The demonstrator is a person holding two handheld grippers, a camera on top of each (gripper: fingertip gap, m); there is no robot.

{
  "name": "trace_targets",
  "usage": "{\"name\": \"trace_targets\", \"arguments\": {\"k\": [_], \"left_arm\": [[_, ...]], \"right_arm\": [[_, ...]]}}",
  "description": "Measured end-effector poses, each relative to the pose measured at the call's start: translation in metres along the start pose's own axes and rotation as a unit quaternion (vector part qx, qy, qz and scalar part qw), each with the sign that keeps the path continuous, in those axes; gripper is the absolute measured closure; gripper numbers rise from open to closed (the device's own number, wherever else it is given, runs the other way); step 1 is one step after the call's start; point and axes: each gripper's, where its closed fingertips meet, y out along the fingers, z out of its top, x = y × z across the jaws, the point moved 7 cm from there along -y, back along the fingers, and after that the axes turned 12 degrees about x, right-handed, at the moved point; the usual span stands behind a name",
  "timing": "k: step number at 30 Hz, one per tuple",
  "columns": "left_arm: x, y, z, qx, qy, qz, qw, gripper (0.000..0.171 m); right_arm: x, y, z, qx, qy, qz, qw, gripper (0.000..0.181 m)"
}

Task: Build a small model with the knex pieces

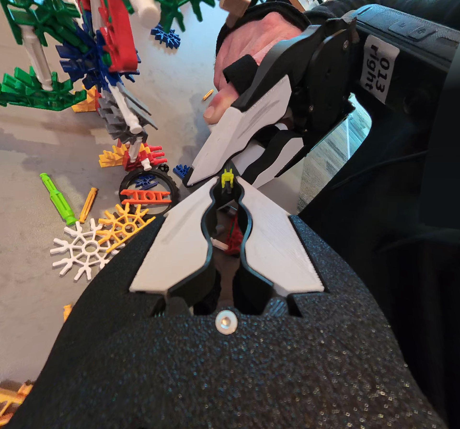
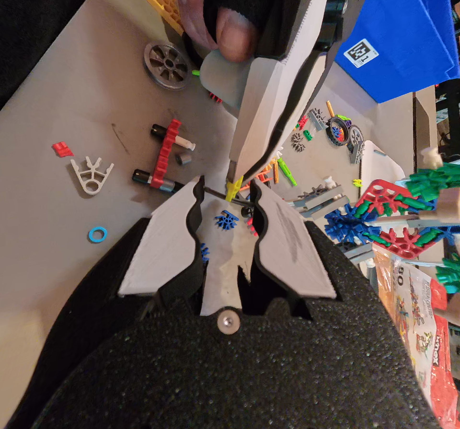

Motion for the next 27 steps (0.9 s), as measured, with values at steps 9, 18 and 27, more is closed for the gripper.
{"name": "trace_targets", "arguments": {"k": [9,18,27], "left_arm": [[-0.004,0.004,-0.008,-0.011,-0.012,-0.001,1.0,0.167],[-0.005,0.008,-0.009,-0.026,-0.013,-0.005,1.0,0.167],[-0.003,0.013,-0.012,-0.046,0.018,0.002,0.999,0.166]], "right_arm": [[-0.005,0.005,-0.004,-0.011,0.002,0.01,1.0,0.147],[-0.005,0.006,-0.005,-0.011,0.012,0.011,1.0,0.148],[-0.003,0.006,-0.003,-0.01,0.012,0.02,1.0,0.147]]}}
